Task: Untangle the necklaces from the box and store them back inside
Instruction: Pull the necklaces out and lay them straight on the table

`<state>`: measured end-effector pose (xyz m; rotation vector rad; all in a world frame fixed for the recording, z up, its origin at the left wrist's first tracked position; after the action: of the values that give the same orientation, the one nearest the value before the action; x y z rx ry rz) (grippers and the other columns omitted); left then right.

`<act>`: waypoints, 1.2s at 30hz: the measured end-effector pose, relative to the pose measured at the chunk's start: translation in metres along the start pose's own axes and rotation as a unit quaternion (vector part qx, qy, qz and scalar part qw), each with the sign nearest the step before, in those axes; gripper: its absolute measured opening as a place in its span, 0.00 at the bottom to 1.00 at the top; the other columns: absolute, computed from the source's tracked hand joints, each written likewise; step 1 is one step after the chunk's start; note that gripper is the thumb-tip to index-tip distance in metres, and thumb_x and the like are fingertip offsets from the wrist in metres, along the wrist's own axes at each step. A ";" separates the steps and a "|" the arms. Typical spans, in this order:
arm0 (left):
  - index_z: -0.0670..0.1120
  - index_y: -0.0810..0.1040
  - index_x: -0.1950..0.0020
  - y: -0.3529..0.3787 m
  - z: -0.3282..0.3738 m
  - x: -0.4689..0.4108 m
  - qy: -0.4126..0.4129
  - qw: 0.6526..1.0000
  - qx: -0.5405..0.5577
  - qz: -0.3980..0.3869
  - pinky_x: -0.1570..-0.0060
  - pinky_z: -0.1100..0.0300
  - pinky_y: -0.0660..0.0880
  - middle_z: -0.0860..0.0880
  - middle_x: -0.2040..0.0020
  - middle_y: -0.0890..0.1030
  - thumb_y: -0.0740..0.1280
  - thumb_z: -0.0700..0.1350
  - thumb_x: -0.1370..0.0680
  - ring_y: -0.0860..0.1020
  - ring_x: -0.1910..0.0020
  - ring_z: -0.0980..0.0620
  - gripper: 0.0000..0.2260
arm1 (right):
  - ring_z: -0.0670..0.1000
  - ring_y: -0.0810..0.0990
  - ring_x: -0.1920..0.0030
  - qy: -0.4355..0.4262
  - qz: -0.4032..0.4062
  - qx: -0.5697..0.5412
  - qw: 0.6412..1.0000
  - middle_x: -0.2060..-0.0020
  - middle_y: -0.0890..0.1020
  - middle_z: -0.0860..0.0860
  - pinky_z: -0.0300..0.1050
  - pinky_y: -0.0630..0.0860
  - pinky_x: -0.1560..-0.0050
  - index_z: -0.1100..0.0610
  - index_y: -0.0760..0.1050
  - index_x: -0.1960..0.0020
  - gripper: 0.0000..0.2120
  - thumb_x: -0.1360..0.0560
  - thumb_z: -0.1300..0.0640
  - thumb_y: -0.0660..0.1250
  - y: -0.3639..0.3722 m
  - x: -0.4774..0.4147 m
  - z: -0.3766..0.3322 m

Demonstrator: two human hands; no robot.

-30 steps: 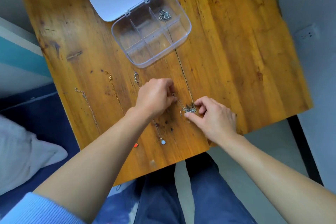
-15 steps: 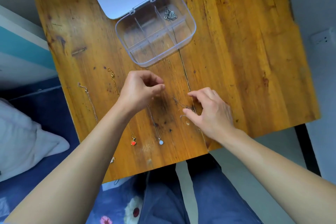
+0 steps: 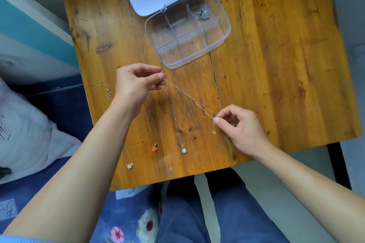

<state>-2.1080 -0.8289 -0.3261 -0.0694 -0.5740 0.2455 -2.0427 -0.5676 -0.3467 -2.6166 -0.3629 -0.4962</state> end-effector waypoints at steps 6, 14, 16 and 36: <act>0.38 0.78 0.60 0.033 -0.017 -0.001 -0.035 0.999 0.015 0.033 0.70 0.62 0.79 0.42 0.67 0.80 0.71 0.29 0.28 0.79 0.73 0.51 0.06 | 0.47 0.79 0.66 0.080 0.024 -0.031 0.996 0.67 0.83 0.49 0.40 0.76 0.64 0.52 0.81 0.62 0.06 0.29 0.62 0.74 -0.011 0.042 0.028; 0.44 0.81 0.62 0.058 -0.031 -0.006 -0.010 0.991 -0.075 0.108 0.64 0.58 0.80 0.45 0.67 0.82 0.73 0.36 0.28 0.81 0.70 0.51 0.05 | 0.45 0.78 0.63 0.065 0.096 0.031 0.993 0.62 0.81 0.44 0.35 0.73 0.64 0.53 0.84 0.60 0.04 0.30 0.62 0.75 0.017 0.078 0.034; 0.47 0.82 0.62 0.061 -0.029 -0.008 0.013 0.987 -0.115 0.112 0.55 0.52 0.81 0.45 0.65 0.84 0.73 0.38 0.28 0.83 0.61 0.46 0.05 | 0.43 0.79 0.62 0.083 0.079 0.028 0.993 0.64 0.83 0.42 0.37 0.76 0.63 0.52 0.84 0.58 0.05 0.29 0.61 0.74 0.029 0.080 0.038; 0.50 0.74 0.51 0.011 0.007 -0.021 0.058 0.981 -0.050 0.177 0.56 0.39 0.80 0.40 0.55 0.81 0.65 0.53 0.22 0.82 0.59 0.37 0.07 | 0.48 0.81 0.59 -0.088 0.118 0.241 0.959 0.59 0.85 0.48 0.44 0.77 0.54 0.52 0.84 0.51 0.07 0.27 0.54 0.70 -0.069 -0.106 -0.109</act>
<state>-2.1314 -0.8239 -0.3330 -0.2823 -0.4556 0.5563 -2.1915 -0.5776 -0.2719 -2.1897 -0.1913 -0.0753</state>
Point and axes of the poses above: each hand's wrist, its own x-axis away from the middle knuckle, its own y-axis out of the palm, z = x × y, the point moved 7 cm from there along -x, towards the middle knuckle
